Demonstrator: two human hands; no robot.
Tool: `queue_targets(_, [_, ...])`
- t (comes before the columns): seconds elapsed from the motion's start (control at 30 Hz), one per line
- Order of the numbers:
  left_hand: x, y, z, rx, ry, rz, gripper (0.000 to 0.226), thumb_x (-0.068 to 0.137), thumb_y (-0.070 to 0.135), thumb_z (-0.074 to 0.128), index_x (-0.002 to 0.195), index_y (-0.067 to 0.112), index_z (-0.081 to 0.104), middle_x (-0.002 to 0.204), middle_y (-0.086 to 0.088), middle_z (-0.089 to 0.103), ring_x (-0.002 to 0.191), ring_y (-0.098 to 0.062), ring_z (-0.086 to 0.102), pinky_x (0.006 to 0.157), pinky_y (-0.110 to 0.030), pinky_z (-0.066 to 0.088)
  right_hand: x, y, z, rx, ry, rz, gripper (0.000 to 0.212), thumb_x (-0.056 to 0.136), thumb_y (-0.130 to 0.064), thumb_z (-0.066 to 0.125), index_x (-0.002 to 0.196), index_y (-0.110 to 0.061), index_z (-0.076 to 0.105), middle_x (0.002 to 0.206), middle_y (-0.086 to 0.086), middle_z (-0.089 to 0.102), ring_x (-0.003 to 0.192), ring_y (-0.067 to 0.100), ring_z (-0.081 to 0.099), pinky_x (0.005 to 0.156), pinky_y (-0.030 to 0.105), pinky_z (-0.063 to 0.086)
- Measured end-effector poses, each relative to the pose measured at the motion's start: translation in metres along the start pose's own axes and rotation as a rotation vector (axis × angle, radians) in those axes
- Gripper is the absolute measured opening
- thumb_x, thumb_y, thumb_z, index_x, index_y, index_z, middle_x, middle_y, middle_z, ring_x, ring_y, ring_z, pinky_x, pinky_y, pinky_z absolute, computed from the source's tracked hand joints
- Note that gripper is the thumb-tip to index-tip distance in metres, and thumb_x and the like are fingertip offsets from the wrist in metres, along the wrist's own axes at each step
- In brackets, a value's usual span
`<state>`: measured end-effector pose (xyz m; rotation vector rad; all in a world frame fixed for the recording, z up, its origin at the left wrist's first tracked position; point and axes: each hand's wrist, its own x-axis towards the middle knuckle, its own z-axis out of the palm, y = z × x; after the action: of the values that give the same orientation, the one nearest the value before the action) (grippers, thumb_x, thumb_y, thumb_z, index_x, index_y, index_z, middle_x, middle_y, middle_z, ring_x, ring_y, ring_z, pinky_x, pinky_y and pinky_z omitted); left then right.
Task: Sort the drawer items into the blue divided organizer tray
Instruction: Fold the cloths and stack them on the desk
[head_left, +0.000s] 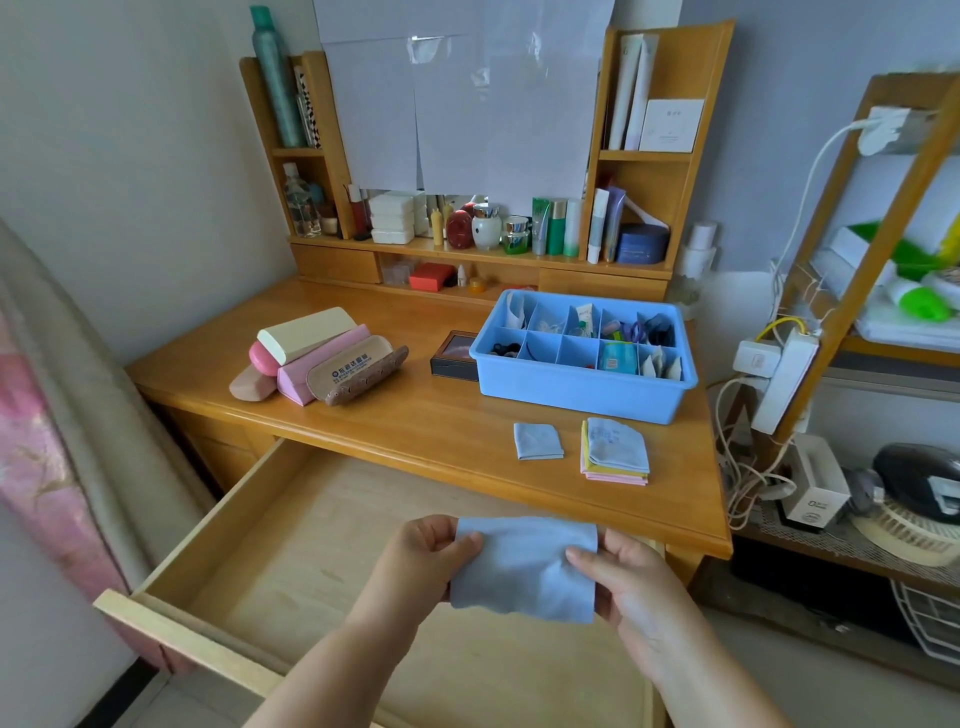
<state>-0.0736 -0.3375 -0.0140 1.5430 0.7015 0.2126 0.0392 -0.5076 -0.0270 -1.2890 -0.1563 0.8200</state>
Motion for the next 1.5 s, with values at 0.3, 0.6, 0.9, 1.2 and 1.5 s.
queue_targets(0.3, [-0.005,0.01,-0.005,-0.033,-0.099,0.023,0.018,0.097,0.011,0.051,0.103,0.007,0.068,0.092,-0.014,0.074,0.082,-0.025,0.071,0.063,-0.029,0.055,0.004,-0.012,0.001,-0.237,0.004,0.065,0.017,0.092,-0.005,0.057,0.102,-0.014,0.067,0.088,0.001,0.076,0.077,0.015,0.072,0.054,0.023,0.052])
queue_targets(0.6, [-0.018,0.026,-0.019,-0.073,-0.16,0.277,0.057,0.084,-0.019,0.027,0.06,0.015,0.066,0.067,-0.001,0.064,0.065,-0.012,0.064,0.055,-0.019,0.048,-0.009,-0.047,-0.007,-0.363,-0.192,-0.323,0.058,0.086,0.018,0.033,0.055,-0.021,0.062,0.059,-0.008,0.052,0.056,0.003,0.047,0.052,0.013,0.039])
queue_targets(0.9, [-0.021,0.039,-0.029,0.077,-0.185,0.37,0.058,0.082,-0.021,0.03,0.056,0.02,0.062,0.059,0.004,0.051,0.054,-0.004,0.047,0.057,-0.011,0.042,-0.015,-0.059,-0.007,-0.654,-0.198,-0.536,0.059,0.079,0.02,0.04,0.055,-0.029,0.063,0.07,-0.006,0.062,0.069,0.015,0.053,0.065,0.013,0.039])
queue_targets(1.2, [-0.031,0.054,-0.029,0.25,-0.128,0.392,0.023,0.075,0.031,0.059,0.062,0.015,0.068,0.066,-0.002,0.061,0.066,-0.024,0.053,0.065,-0.029,0.04,-0.018,-0.063,0.004,-0.561,-0.216,-0.483,0.031,0.082,-0.021,0.054,0.052,-0.017,0.06,0.058,-0.003,0.058,0.061,0.006,0.052,0.061,0.015,0.04])
queue_targets(1.5, [-0.005,0.037,-0.004,0.229,0.229,0.439,0.033,0.073,0.008,0.077,0.086,0.03,0.056,0.054,0.008,0.052,0.049,-0.005,0.043,0.048,-0.017,0.037,-0.007,-0.033,0.015,-0.715,0.165,-0.466,0.043,0.078,-0.018,0.075,0.109,-0.036,0.052,0.058,-0.003,0.052,0.054,0.011,0.049,0.052,0.022,0.039])
